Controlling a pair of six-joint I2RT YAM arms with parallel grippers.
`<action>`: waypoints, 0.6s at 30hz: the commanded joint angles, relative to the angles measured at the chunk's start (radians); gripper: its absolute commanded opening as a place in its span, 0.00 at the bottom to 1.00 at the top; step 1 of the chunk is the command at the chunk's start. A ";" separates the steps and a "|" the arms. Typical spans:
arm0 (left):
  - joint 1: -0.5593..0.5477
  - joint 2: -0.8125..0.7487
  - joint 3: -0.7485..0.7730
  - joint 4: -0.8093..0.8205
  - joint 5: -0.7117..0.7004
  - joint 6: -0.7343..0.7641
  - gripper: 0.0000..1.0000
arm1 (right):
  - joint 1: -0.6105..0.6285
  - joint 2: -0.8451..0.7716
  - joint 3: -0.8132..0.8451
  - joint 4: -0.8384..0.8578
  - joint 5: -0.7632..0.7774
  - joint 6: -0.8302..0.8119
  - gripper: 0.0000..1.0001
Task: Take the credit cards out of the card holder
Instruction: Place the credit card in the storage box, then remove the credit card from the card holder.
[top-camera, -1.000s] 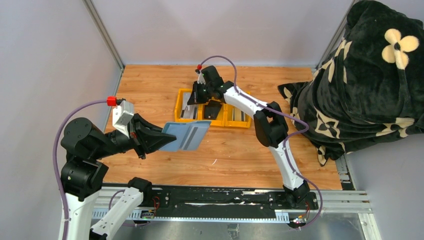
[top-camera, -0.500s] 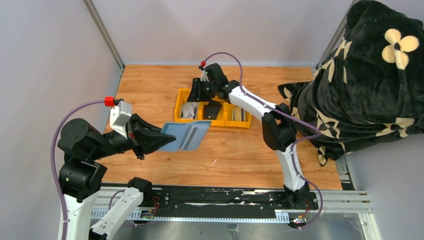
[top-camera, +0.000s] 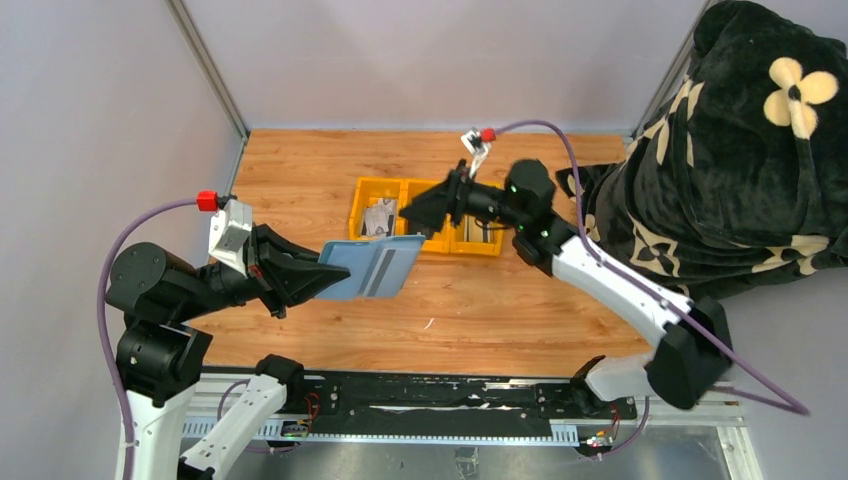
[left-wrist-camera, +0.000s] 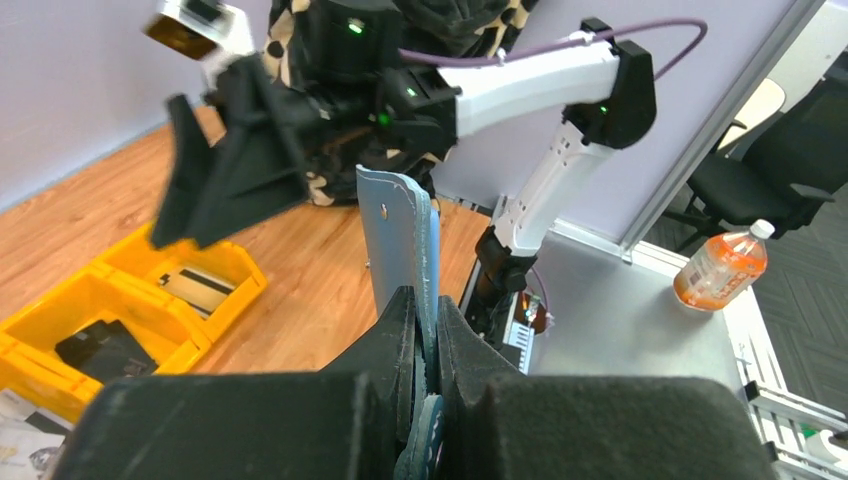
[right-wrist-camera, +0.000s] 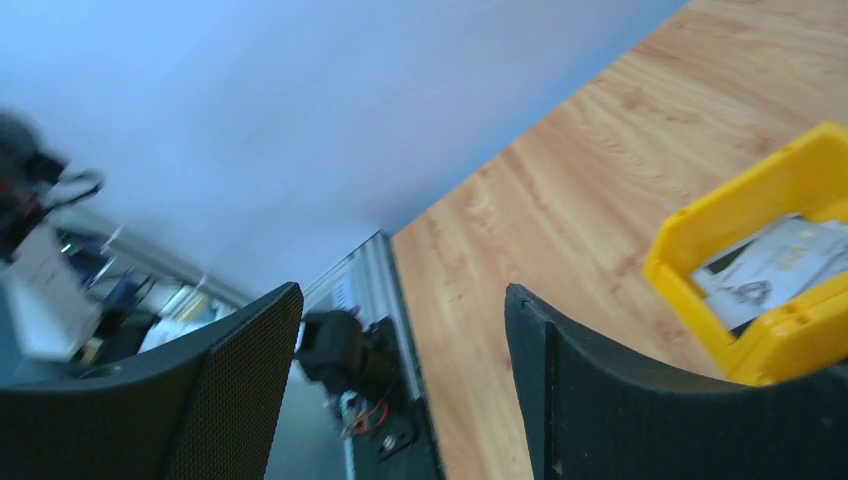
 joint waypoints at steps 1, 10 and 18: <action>0.004 -0.010 0.001 0.110 0.007 -0.064 0.00 | 0.015 -0.173 -0.281 0.397 -0.147 0.130 0.78; 0.004 -0.004 -0.022 0.206 0.086 -0.183 0.00 | 0.110 -0.458 -0.490 0.553 -0.151 0.098 0.80; 0.005 -0.001 -0.022 0.239 0.118 -0.232 0.00 | 0.181 -0.421 -0.411 0.519 -0.131 0.094 0.78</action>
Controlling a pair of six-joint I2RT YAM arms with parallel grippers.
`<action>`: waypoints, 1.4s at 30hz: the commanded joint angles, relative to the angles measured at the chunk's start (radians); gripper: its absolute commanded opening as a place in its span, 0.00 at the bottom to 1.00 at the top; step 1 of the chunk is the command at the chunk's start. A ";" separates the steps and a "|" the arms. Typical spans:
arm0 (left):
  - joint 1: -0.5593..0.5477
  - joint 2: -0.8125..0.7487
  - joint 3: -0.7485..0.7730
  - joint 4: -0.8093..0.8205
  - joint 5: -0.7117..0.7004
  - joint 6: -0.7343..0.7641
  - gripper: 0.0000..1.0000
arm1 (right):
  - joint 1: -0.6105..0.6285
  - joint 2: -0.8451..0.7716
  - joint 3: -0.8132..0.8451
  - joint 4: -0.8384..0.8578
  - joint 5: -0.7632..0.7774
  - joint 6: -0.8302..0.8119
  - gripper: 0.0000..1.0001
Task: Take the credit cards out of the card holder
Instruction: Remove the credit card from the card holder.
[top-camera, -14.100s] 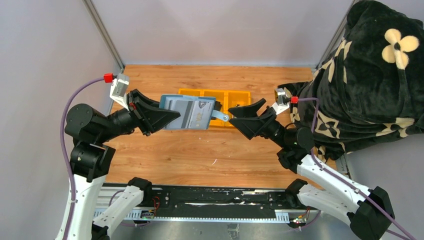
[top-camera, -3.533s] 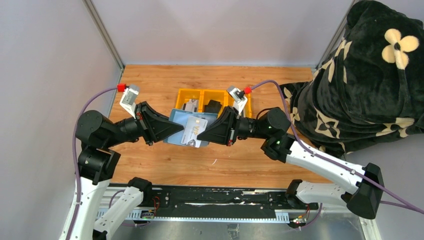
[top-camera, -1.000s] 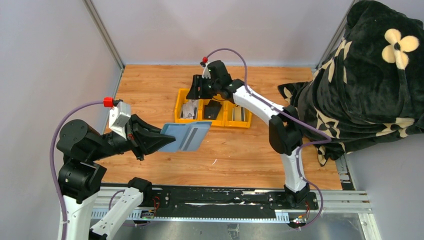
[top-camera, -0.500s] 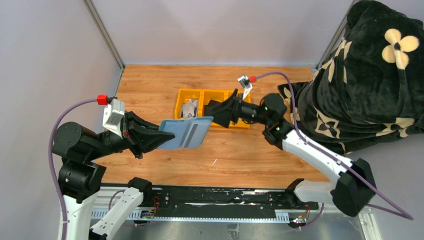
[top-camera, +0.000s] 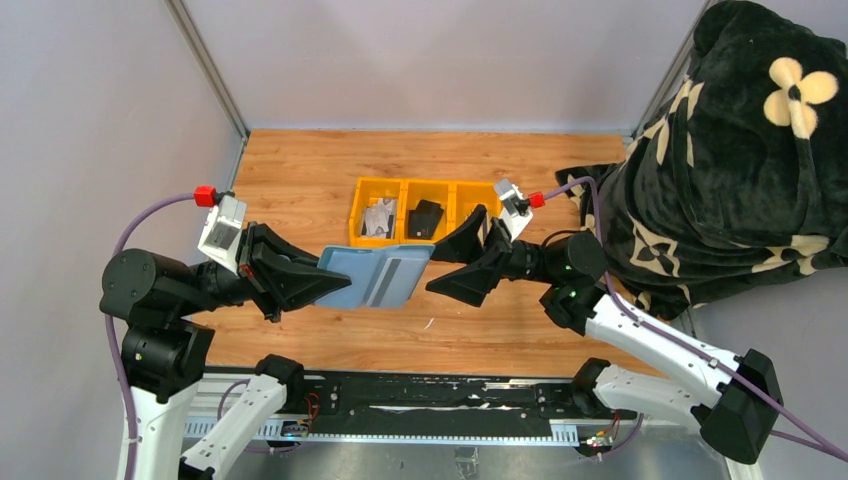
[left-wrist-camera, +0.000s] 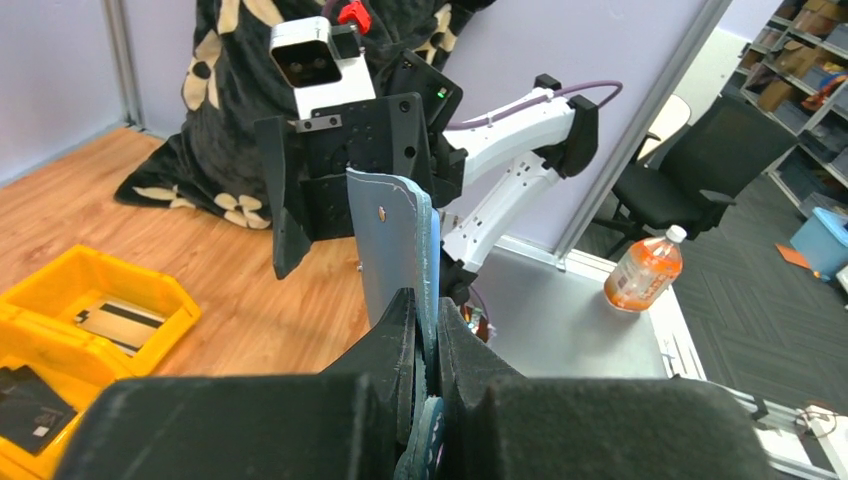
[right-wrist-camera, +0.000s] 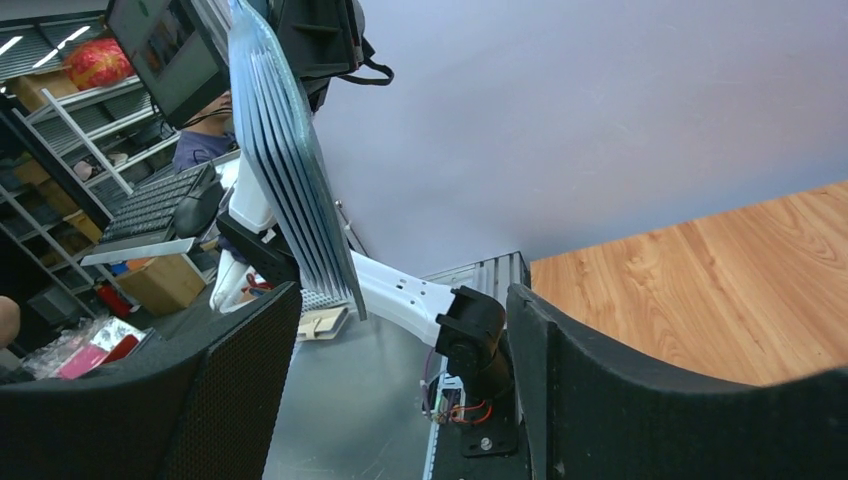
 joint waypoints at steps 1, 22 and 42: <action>0.004 -0.001 0.000 0.062 0.033 -0.039 0.00 | 0.047 0.020 0.054 0.017 0.005 -0.016 0.77; 0.004 -0.004 0.008 0.045 0.029 -0.033 0.00 | 0.130 0.039 0.119 -0.105 0.037 -0.077 0.40; 0.005 0.003 0.027 0.002 0.023 -0.001 0.00 | 0.143 -0.006 0.141 -0.232 -0.050 -0.179 0.53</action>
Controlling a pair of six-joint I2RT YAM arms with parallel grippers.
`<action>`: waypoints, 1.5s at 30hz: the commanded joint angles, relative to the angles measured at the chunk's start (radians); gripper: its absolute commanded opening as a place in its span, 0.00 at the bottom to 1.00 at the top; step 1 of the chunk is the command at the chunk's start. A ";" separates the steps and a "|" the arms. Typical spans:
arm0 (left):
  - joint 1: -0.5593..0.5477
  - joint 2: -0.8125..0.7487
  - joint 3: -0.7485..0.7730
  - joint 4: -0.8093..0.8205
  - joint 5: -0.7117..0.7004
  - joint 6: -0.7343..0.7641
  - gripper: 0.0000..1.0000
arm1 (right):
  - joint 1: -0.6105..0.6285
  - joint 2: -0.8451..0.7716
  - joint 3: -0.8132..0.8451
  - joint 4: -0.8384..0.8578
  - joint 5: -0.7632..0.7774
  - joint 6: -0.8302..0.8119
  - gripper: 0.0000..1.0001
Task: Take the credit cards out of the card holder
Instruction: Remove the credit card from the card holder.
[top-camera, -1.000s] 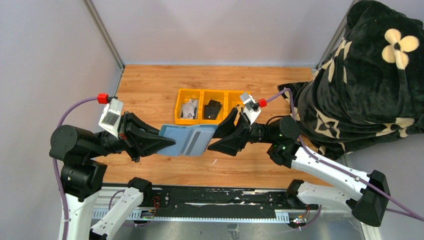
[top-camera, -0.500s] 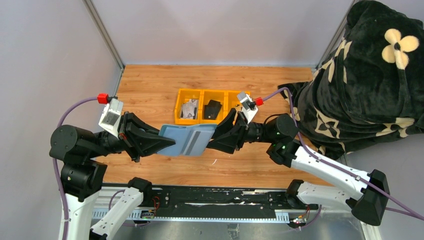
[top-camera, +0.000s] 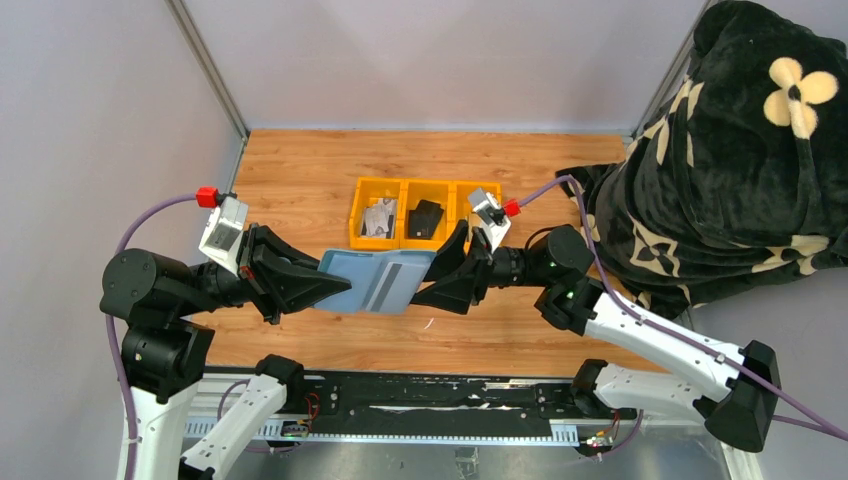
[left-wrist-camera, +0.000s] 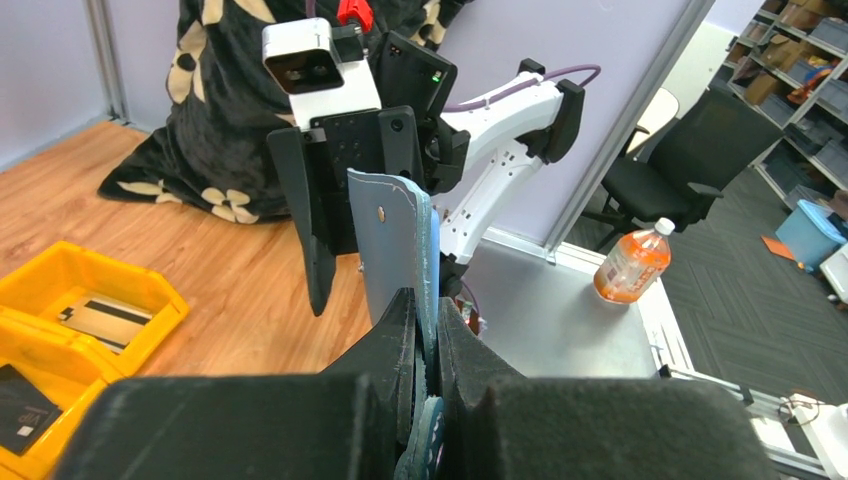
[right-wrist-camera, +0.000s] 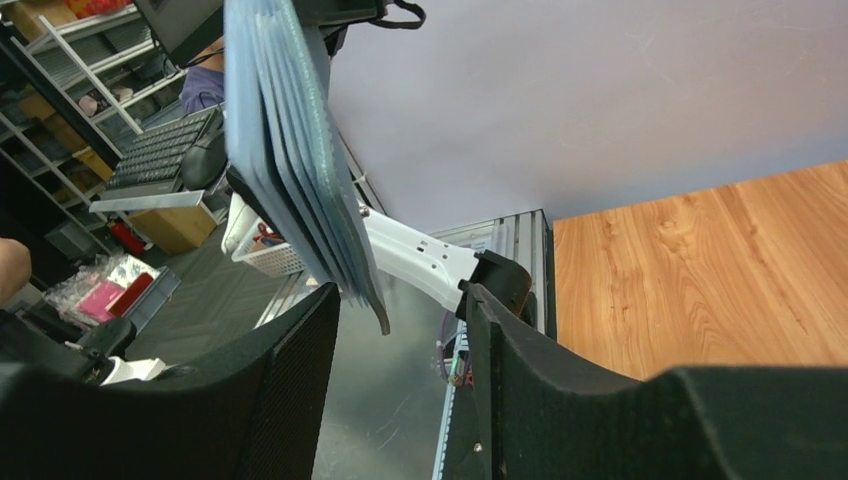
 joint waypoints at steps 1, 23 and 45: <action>0.005 0.004 0.027 0.000 -0.003 0.014 0.00 | 0.017 -0.049 0.030 -0.010 -0.070 -0.057 0.51; 0.005 0.013 0.035 -0.004 -0.025 0.017 0.00 | 0.038 -0.024 0.068 0.010 -0.046 -0.033 0.13; 0.004 0.002 0.026 -0.008 -0.021 0.017 0.00 | 0.123 -0.010 0.154 -0.115 0.216 -0.107 0.51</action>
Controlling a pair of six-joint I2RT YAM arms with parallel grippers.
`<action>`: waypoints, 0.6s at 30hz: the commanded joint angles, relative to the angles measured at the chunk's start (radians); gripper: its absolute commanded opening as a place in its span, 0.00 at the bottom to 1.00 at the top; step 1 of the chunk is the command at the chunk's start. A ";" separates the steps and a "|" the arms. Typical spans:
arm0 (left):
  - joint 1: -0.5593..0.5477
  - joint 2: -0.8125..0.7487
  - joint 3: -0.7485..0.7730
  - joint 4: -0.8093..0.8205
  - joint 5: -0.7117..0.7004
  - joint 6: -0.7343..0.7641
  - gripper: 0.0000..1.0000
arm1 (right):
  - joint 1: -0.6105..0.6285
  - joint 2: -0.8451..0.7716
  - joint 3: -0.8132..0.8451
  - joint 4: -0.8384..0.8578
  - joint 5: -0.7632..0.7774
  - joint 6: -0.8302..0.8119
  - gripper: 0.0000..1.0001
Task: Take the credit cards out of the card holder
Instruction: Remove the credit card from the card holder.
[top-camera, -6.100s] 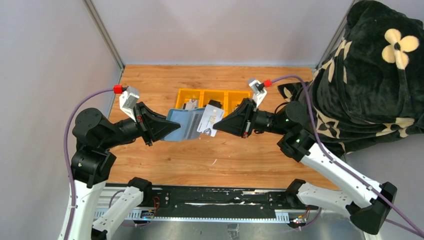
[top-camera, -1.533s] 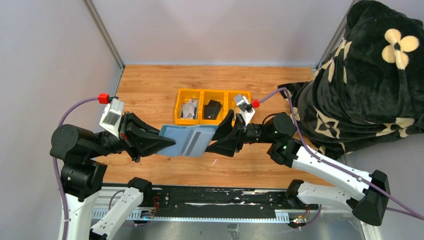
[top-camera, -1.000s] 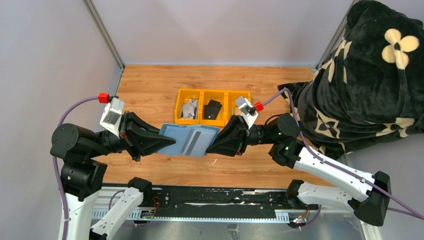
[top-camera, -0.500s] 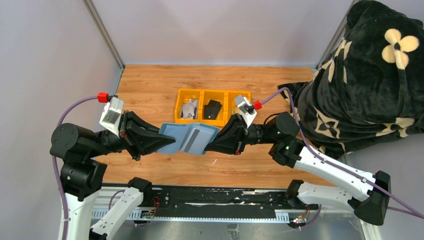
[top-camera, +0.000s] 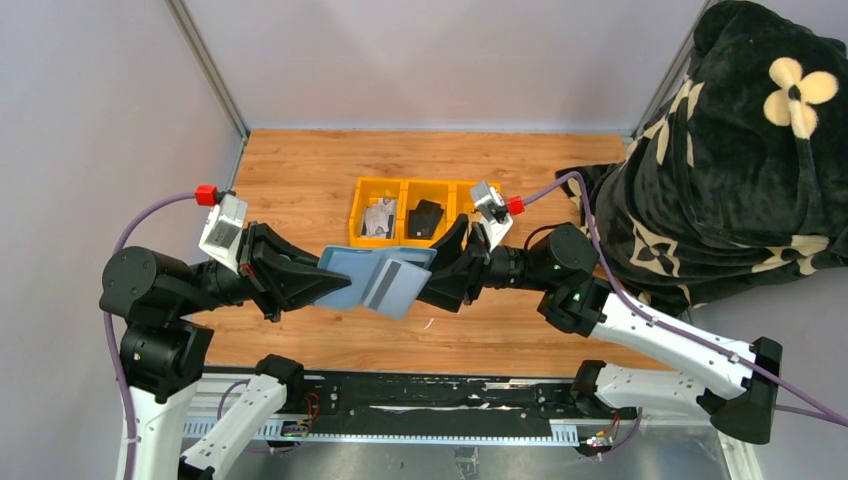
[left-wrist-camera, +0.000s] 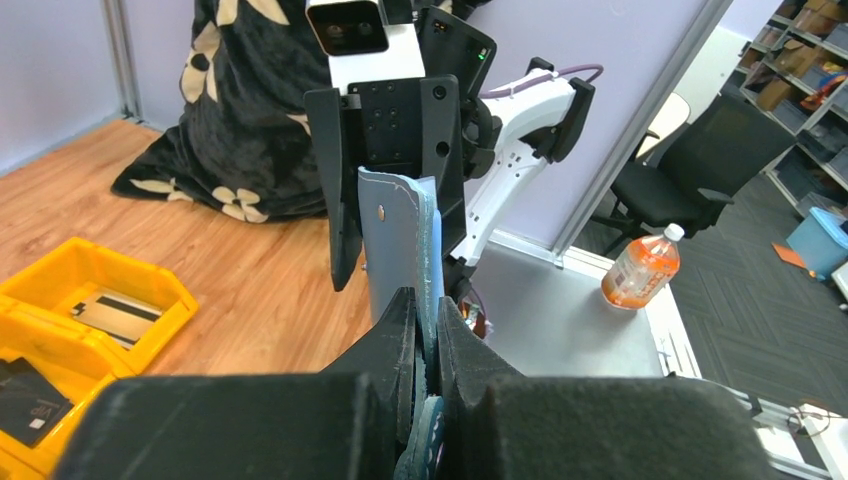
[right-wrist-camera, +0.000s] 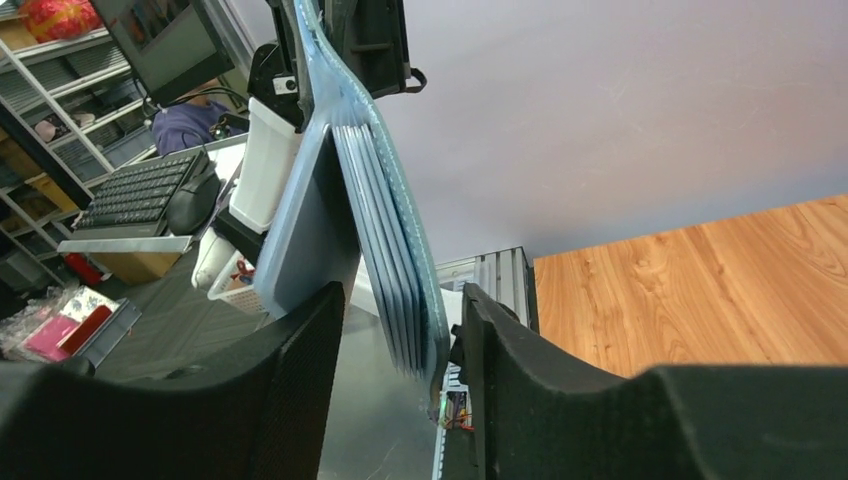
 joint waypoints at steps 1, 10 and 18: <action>0.005 -0.006 0.013 0.013 0.000 0.004 0.00 | 0.037 0.001 0.045 -0.003 0.071 -0.028 0.52; 0.005 -0.014 0.001 -0.042 -0.028 0.085 0.00 | 0.177 0.069 0.103 0.053 0.107 -0.048 0.77; 0.004 -0.033 -0.030 0.001 0.004 0.040 0.00 | 0.276 0.135 0.221 -0.190 0.590 -0.202 0.55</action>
